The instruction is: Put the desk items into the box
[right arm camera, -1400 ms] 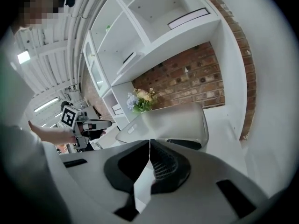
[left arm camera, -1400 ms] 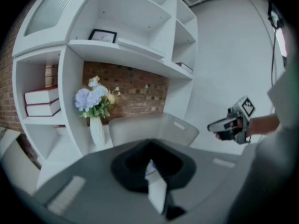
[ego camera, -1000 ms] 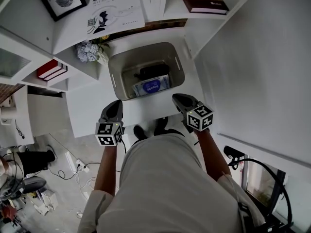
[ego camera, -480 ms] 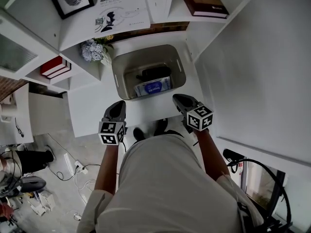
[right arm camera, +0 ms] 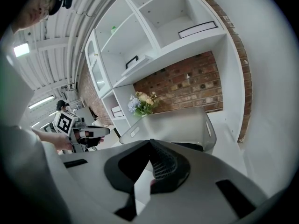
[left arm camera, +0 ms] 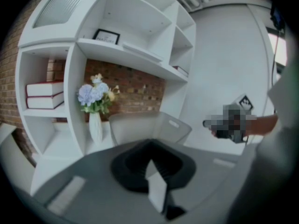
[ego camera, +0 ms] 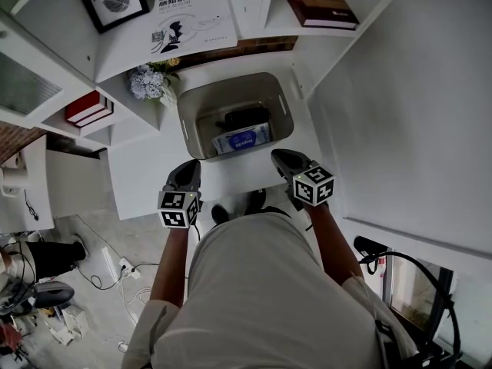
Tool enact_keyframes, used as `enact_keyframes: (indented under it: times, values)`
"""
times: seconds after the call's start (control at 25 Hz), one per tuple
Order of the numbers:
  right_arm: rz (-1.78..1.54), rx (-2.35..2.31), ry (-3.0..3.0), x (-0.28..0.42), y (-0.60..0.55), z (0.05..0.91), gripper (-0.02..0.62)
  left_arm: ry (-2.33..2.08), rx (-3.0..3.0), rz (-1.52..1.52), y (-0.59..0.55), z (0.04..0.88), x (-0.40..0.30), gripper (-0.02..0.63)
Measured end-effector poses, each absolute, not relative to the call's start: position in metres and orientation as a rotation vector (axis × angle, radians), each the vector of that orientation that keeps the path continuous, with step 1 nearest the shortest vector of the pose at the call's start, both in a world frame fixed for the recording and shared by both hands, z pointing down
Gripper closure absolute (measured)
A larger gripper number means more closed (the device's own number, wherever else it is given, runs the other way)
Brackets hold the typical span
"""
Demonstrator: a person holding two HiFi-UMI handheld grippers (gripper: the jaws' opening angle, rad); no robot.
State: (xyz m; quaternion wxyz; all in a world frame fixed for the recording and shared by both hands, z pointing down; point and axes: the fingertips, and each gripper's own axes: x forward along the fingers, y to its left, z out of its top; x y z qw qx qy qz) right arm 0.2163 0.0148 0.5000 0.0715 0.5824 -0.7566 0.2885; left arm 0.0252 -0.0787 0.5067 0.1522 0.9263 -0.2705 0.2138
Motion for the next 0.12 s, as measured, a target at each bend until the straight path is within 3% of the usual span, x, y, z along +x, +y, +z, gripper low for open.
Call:
enact_keyframes:
  times: [0.12]
  values:
    - [0.872, 1.758, -2.265, 0.2158, 0.0153, 0.5014, 0.594, -0.769, 2.657, 0.618, -0.078, 0.508, 0.0251, 0.603]
